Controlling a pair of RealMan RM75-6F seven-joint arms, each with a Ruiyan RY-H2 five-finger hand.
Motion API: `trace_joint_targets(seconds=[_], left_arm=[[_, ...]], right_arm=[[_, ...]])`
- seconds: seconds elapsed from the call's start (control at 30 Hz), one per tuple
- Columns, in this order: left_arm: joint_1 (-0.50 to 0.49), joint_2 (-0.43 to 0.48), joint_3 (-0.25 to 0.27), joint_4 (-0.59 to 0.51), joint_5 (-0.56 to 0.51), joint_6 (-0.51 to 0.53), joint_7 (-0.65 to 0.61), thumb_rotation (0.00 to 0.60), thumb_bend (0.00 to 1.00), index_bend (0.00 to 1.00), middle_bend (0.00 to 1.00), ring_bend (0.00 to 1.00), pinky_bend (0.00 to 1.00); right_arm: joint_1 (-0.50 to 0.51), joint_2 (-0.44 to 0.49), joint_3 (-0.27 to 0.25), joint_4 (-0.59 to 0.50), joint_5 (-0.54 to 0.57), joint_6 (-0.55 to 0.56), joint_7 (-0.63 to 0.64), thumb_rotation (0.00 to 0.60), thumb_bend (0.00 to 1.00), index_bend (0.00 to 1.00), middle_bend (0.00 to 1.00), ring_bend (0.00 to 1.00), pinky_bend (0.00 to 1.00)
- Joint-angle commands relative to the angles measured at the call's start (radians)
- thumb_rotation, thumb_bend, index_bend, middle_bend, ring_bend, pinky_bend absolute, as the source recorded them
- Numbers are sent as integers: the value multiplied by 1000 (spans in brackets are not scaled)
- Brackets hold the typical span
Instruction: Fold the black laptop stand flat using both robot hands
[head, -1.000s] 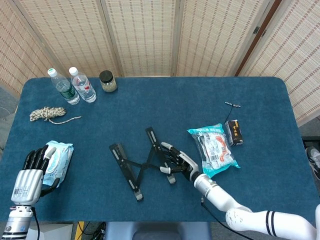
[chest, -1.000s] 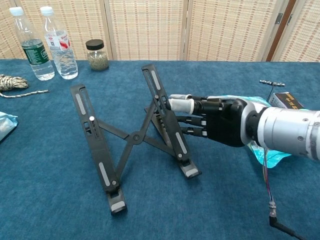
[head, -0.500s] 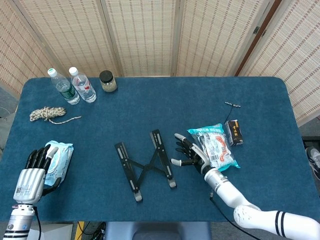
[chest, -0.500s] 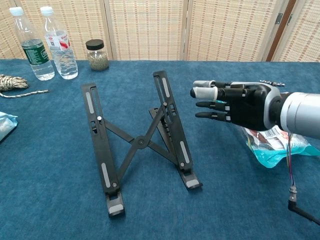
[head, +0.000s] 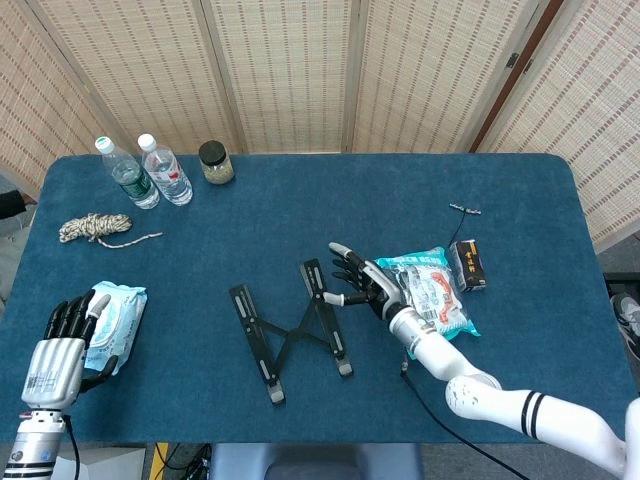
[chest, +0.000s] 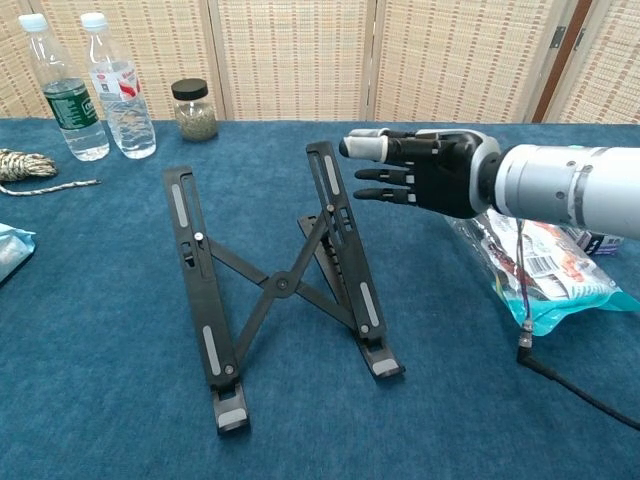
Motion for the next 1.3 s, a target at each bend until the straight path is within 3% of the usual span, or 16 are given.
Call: trace_joint_targets(seconds=[0.03, 0.23, 0.5, 0.97, 1.17, 1.3], left_arm=[[1, 1, -1, 0, -2, 1, -1, 600, 269, 77, 17, 32, 0], [3, 4, 0, 3, -4, 2, -4, 600, 269, 77, 18, 32, 0], [6, 5, 2, 1, 0, 5, -5, 600, 270, 77, 17, 32, 0], [-3, -3, 1, -13, 6, -3, 17, 600, 269, 77, 17, 32, 0], [-4, -7, 0, -15, 6, -3, 20, 600, 268, 77, 18, 32, 0], [-4, -5, 1, -17, 8, -3, 19, 600, 269, 77, 17, 32, 0]], right_arm=[[18, -20, 14, 22, -5, -24, 9, 600, 36, 0, 88, 0, 94], [30, -44, 29, 37, 6, -54, 22, 600, 48, 21, 178, 58, 202], [-22, -22, 55, -20, -28, -96, 66, 600, 51, 54, 213, 150, 370], [-212, 114, 124, -243, -305, -155, 210, 600, 51, 54, 211, 162, 380], [-260, 162, 100, -304, -406, -144, 301, 600, 51, 54, 206, 162, 383], [-270, 193, 56, -327, -488, -116, 366, 600, 51, 54, 203, 163, 383]])
